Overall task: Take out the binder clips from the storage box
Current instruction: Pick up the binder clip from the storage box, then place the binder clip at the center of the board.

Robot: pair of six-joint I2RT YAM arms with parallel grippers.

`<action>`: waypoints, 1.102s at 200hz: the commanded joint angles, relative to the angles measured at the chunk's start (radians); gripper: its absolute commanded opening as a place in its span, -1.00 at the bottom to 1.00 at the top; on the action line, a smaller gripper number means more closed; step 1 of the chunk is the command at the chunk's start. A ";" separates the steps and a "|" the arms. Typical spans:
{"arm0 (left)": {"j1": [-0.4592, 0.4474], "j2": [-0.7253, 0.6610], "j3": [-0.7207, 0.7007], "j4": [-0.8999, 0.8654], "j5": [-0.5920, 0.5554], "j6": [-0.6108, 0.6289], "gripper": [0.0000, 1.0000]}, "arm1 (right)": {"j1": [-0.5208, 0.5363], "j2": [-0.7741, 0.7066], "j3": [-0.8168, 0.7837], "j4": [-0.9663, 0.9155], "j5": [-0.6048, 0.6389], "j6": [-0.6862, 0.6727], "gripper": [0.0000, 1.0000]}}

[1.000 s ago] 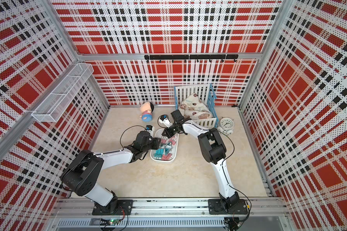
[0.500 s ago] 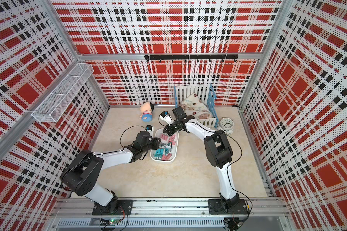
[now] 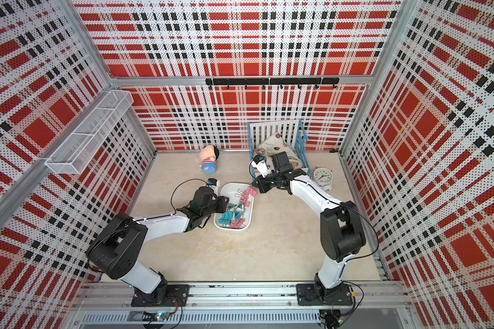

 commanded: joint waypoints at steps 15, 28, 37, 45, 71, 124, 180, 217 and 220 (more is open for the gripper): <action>0.001 0.017 0.007 -0.025 -0.008 0.016 -0.24 | -0.035 -0.091 -0.127 0.058 -0.005 0.045 -1.00; -0.003 0.015 0.007 -0.028 -0.012 0.016 -0.24 | -0.046 -0.103 -0.172 0.080 -0.027 0.058 -1.00; -0.007 0.011 0.006 -0.030 -0.018 0.016 -0.24 | -0.050 -0.104 -0.198 0.087 -0.051 0.061 -1.00; -0.010 0.009 0.006 -0.034 -0.024 0.016 -0.24 | -0.051 -0.102 -0.217 0.089 -0.065 0.064 -1.00; -0.018 -0.003 0.004 -0.042 -0.041 0.016 -0.24 | -0.050 -0.102 -0.290 0.108 -0.098 0.077 -1.00; -0.027 -0.007 0.009 -0.042 -0.055 0.016 -0.24 | -0.051 -0.083 -0.347 0.144 -0.114 0.088 -1.00; -0.044 0.009 0.037 -0.063 -0.060 0.053 -0.24 | -0.062 -0.021 -0.359 0.165 -0.116 0.098 -0.95; -0.042 0.005 0.037 -0.063 -0.063 0.051 -0.24 | -0.077 0.002 -0.360 0.169 -0.115 0.095 -0.95; -0.043 0.006 0.038 -0.063 -0.064 0.051 -0.24 | -0.077 0.004 -0.360 0.170 -0.114 0.095 -0.95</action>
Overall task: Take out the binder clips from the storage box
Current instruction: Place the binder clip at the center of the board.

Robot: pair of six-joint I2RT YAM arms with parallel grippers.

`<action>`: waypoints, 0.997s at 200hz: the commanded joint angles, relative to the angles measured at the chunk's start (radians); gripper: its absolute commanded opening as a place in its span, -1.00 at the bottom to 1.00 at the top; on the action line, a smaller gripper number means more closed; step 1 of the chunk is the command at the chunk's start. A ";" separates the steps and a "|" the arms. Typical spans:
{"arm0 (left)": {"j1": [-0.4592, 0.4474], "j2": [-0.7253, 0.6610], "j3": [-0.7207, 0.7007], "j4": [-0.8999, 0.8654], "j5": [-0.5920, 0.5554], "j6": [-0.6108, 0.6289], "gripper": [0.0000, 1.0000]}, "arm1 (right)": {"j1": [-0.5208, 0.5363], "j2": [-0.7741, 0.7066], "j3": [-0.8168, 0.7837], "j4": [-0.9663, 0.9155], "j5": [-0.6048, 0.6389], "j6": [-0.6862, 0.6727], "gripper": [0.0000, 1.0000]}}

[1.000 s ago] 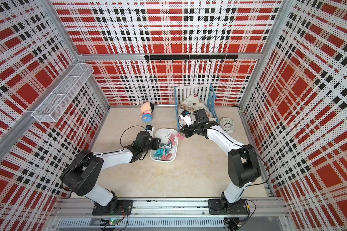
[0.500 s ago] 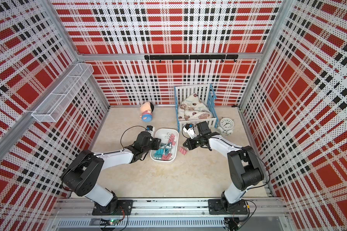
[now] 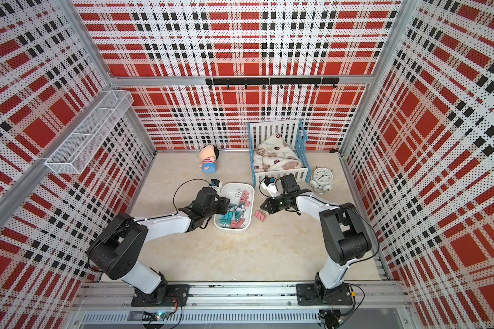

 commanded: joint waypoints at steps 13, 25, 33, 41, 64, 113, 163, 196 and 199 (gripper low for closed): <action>-0.007 0.004 0.022 -0.016 -0.012 0.018 -0.24 | -0.022 0.022 -0.016 0.030 -0.001 0.010 -0.94; -0.006 0.006 0.022 -0.018 -0.010 0.022 -0.24 | -0.028 0.029 -0.019 0.035 0.000 0.013 -0.89; -0.006 0.007 0.023 -0.020 -0.011 0.026 -0.24 | -0.029 0.030 -0.022 0.040 0.004 0.016 -0.84; -0.005 0.010 0.026 -0.024 -0.013 0.027 -0.24 | -0.030 0.033 -0.028 0.047 0.008 0.018 -0.79; -0.005 0.016 0.030 -0.030 -0.011 0.031 -0.24 | -0.032 0.044 -0.035 0.059 0.007 0.024 -0.69; -0.005 0.006 0.031 -0.024 -0.012 0.023 -0.25 | -0.033 0.021 -0.006 0.003 0.042 0.005 -0.50; -0.006 -0.040 0.009 -0.014 -0.011 0.022 -0.25 | -0.031 -0.057 0.100 -0.089 0.101 -0.030 -0.41; -0.006 -0.047 0.005 -0.019 -0.007 0.019 -0.25 | 0.019 -0.010 0.218 -0.107 0.123 -0.051 -0.41; -0.005 -0.047 0.005 -0.019 -0.006 0.018 -0.25 | 0.027 -0.003 0.230 -0.110 0.128 -0.055 -0.41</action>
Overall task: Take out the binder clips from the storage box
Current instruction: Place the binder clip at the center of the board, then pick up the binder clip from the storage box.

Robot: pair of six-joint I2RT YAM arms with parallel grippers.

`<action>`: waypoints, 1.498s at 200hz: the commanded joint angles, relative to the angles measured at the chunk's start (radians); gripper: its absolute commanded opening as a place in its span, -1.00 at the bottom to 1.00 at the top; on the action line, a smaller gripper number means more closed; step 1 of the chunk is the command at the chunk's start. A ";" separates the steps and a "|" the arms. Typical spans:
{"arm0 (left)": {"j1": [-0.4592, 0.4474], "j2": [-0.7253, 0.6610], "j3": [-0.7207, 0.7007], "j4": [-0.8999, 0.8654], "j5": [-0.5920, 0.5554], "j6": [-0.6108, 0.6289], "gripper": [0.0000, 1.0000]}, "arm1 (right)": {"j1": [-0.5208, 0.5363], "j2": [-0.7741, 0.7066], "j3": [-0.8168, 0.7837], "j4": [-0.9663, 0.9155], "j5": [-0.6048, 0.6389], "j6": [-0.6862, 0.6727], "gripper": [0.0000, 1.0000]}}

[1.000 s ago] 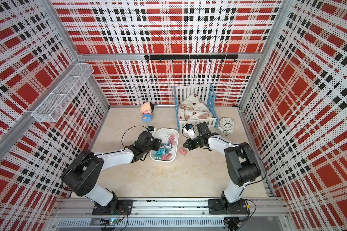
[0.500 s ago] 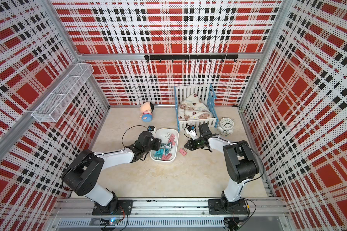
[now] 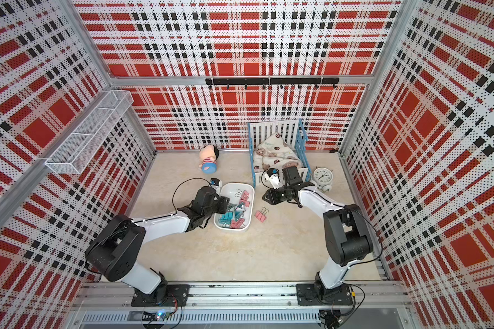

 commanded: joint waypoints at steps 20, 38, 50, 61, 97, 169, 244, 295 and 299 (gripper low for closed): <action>-0.006 -0.027 -0.004 -0.005 -0.002 -0.005 -0.25 | 0.105 0.086 0.165 -0.049 0.059 -0.056 -0.40; -0.006 -0.030 -0.009 0.000 -0.002 -0.016 -0.25 | 0.148 0.162 0.257 -0.070 0.090 -0.070 -0.39; -0.006 -0.029 -0.010 0.003 0.000 -0.024 -0.25 | 0.167 0.211 0.320 -0.090 0.104 -0.078 -0.40; -0.007 -0.028 -0.011 0.003 0.003 -0.026 -0.26 | 0.178 0.252 0.368 -0.104 0.110 -0.084 -0.40; -0.018 -0.027 -0.015 0.001 0.010 -0.026 -0.26 | 0.193 0.361 0.485 -0.164 0.125 -0.118 -0.40; -0.024 -0.039 -0.035 0.009 -0.007 -0.063 -0.27 | 0.196 0.435 0.547 -0.227 0.175 -0.152 -0.41; -0.024 -0.038 -0.049 0.028 -0.016 -0.071 -0.28 | 0.209 0.461 0.563 -0.272 0.183 -0.176 -0.42; -0.025 -0.035 -0.052 0.036 -0.015 -0.075 -0.28 | 0.213 0.477 0.574 -0.299 0.187 -0.188 -0.42; -0.025 -0.032 -0.052 0.037 -0.014 -0.075 -0.28 | 0.214 0.477 0.572 -0.301 0.186 -0.189 -0.43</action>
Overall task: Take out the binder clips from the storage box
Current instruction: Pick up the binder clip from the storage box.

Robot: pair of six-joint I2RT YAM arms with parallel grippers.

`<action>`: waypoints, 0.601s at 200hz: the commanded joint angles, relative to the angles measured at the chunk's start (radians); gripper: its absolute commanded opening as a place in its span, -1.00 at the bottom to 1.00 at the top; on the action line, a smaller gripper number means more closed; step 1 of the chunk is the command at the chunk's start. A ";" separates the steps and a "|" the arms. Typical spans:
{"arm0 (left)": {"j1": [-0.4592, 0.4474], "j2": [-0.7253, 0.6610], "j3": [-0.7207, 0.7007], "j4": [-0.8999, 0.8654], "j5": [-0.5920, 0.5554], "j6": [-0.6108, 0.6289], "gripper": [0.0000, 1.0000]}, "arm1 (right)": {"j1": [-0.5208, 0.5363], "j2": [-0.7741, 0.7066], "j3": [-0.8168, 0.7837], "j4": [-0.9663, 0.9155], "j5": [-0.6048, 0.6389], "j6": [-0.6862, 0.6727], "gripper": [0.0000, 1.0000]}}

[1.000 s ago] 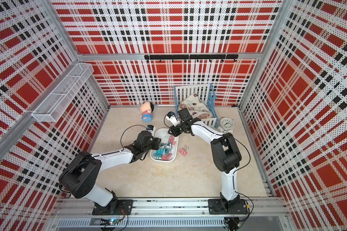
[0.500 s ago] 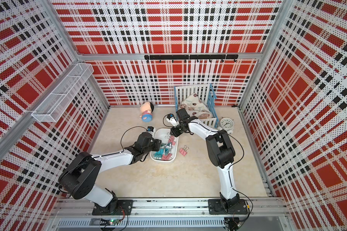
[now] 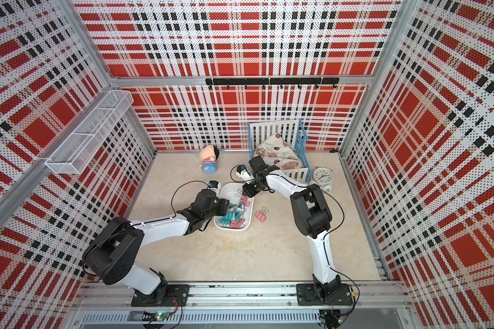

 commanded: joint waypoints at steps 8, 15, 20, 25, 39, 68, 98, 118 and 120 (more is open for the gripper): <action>-0.006 -0.010 -0.013 0.025 -0.008 -0.008 -0.28 | 0.008 0.024 0.017 -0.029 0.004 -0.020 -0.42; -0.007 -0.009 -0.013 0.025 -0.005 -0.010 -0.28 | 0.008 0.026 0.017 -0.031 0.004 -0.021 -0.42; -0.006 -0.008 -0.013 0.025 -0.005 -0.009 -0.28 | 0.009 0.026 0.019 -0.035 0.004 -0.022 -0.42; -0.006 -0.008 -0.013 0.025 -0.006 -0.009 -0.28 | 0.009 0.028 0.020 -0.035 0.006 -0.023 -0.42; -0.006 -0.005 -0.011 0.026 -0.005 -0.010 -0.28 | 0.009 0.034 0.028 -0.045 0.004 -0.026 -0.44; -0.006 -0.001 -0.009 0.027 -0.005 -0.009 -0.28 | 0.014 0.044 0.041 -0.059 0.000 -0.033 -0.48; -0.006 0.001 -0.011 0.026 -0.004 -0.010 -0.28 | 0.017 0.051 0.048 -0.072 -0.001 -0.038 -0.50; -0.006 0.002 -0.011 0.025 -0.004 -0.009 -0.28 | 0.017 0.054 0.055 -0.081 -0.004 -0.044 -0.51; -0.006 0.003 -0.011 0.025 -0.005 -0.010 -0.28 | 0.017 0.055 0.056 -0.082 -0.004 -0.044 -0.52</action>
